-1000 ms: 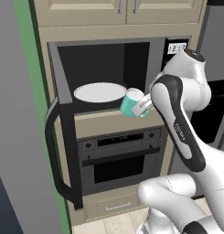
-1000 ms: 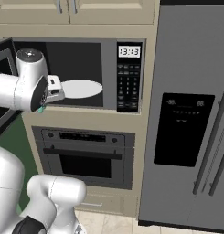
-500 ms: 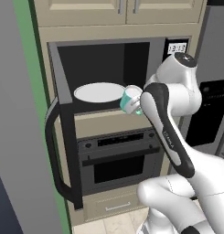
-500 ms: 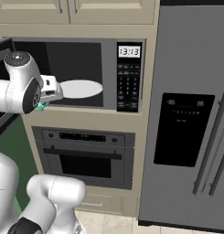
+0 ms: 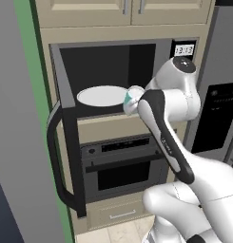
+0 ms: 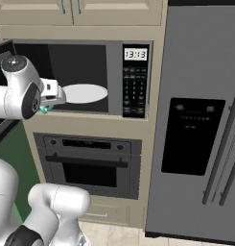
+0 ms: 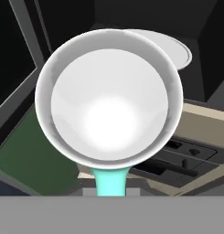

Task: Pick the mug from the counter and place it inside the microwave. Then close the microwave.

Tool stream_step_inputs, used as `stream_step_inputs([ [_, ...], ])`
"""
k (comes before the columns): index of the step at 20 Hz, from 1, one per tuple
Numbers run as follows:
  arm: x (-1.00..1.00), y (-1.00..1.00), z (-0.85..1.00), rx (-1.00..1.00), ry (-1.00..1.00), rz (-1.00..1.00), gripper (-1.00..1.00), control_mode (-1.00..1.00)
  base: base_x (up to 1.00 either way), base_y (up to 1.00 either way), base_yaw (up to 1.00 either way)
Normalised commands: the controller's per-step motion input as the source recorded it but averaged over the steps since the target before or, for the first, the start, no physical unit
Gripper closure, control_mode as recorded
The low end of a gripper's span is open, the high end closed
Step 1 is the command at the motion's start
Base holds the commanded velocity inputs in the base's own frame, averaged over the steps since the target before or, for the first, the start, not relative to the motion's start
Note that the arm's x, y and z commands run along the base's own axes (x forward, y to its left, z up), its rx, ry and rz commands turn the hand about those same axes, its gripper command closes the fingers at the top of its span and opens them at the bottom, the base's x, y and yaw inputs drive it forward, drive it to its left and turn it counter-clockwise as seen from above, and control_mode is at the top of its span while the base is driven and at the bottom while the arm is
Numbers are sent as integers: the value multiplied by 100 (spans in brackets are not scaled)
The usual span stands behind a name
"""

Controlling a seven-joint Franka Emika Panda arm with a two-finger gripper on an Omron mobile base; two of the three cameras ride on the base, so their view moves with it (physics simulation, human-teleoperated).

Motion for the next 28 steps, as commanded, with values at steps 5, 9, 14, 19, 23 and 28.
stream_step_inputs([
  [5, 40, 0, 0, 1, 0, 0, 100, -100, 0, 0, 0],
  [9, 49, 0, 0, 0, 0, -2, 100, -100, 0, 0, 0],
  [14, 46, 0, 0, 0, 1, -4, 100, -100, 0, 0, 0],
  [19, 41, 0, -8, 0, 3, -6, 100, -100, 0, 0, 0],
  [23, 27, 0, -25, 0, 1, -5, 100, -100, 0, 0, 0],
  [28, 29, 0, -22, 0, 0, -4, 100, -100, 0, 0, 0],
])
